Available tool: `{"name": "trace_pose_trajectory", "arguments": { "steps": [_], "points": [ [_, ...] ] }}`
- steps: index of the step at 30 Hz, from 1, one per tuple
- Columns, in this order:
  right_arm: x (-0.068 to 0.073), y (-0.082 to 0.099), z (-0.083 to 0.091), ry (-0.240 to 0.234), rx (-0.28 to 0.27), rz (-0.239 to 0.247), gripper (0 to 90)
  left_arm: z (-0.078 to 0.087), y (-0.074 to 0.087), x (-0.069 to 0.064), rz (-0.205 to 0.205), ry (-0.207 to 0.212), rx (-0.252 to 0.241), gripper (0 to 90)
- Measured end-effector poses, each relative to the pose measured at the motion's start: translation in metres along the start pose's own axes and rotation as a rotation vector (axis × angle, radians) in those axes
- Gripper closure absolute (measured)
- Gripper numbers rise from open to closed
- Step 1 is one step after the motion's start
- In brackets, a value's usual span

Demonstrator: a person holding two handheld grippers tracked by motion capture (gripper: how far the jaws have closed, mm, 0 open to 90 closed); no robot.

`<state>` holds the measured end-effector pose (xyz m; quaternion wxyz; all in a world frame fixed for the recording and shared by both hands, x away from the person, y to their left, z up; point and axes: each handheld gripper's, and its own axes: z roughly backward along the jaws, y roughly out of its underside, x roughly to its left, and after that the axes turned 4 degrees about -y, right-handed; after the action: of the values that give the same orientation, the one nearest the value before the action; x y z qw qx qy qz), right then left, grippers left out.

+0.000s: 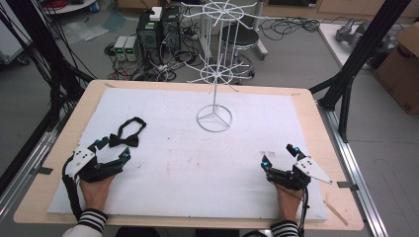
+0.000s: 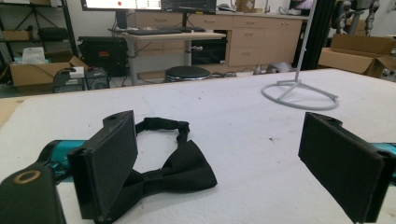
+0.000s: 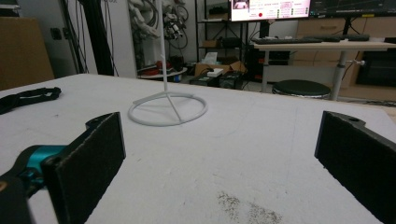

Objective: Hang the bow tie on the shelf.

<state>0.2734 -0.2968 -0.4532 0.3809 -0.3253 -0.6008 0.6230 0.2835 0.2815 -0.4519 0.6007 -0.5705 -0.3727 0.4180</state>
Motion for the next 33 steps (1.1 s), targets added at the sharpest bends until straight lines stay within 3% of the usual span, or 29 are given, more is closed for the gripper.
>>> {"name": "trace_pose_trajectory", "arguments": {
  "steps": [15, 33],
  "points": [
    [0.0004, 0.0000, 0.0000, 0.006, 0.003, 0.003, 0.7, -0.0014, -0.0005, -0.0037, -0.041, -0.006, 0.011, 11.9],
    [0.0002, -0.0001, 0.0000, 0.002, -0.001, 0.002, 0.7, -0.0027, -0.0020, -0.0016, -0.022, -0.009, 0.032, 11.9]
  ]
}}
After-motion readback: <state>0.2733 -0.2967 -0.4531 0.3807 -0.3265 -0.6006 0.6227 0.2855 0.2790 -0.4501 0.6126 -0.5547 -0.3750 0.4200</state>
